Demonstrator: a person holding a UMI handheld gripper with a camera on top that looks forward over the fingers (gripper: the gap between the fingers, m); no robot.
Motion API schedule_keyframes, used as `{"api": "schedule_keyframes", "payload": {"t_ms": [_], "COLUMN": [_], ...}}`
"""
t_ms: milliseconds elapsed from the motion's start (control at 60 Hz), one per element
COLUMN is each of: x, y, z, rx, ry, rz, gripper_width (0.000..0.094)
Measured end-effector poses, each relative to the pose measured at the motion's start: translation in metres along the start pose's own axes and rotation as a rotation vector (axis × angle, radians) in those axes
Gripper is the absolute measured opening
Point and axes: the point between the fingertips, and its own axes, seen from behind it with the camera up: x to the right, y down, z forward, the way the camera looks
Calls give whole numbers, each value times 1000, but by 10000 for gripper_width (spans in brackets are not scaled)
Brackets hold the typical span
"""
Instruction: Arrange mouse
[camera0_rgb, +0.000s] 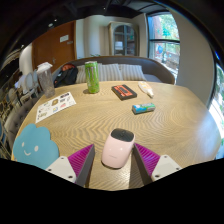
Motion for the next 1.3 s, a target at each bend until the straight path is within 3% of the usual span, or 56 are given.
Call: {"api": "schedule_keyframes", "payload": {"t_ms": [83,167,267,400,500,617,800,867,1083,1267,1300], "x": [0,4,4,8,8,5,-90,-141,-287,-311,-311], "y": [-12,-18,-17,-15,-17,-22,-99,-106,-38,25,22], "z": [14,22,22,23,25,19,-49,-61,-40,-21,-20], "rx": [12,22,7,-90,-115,-133,53,101,56,-18,8], "ry": [-30,-27,-23,1,36,76,27,13,-102,-74,-74], "rz": [-25,-27,-23,27,41,96,74,45,19,5,-3], "gripper_width": [743,544,512,443,376,358,356,356,354,356,357]}}
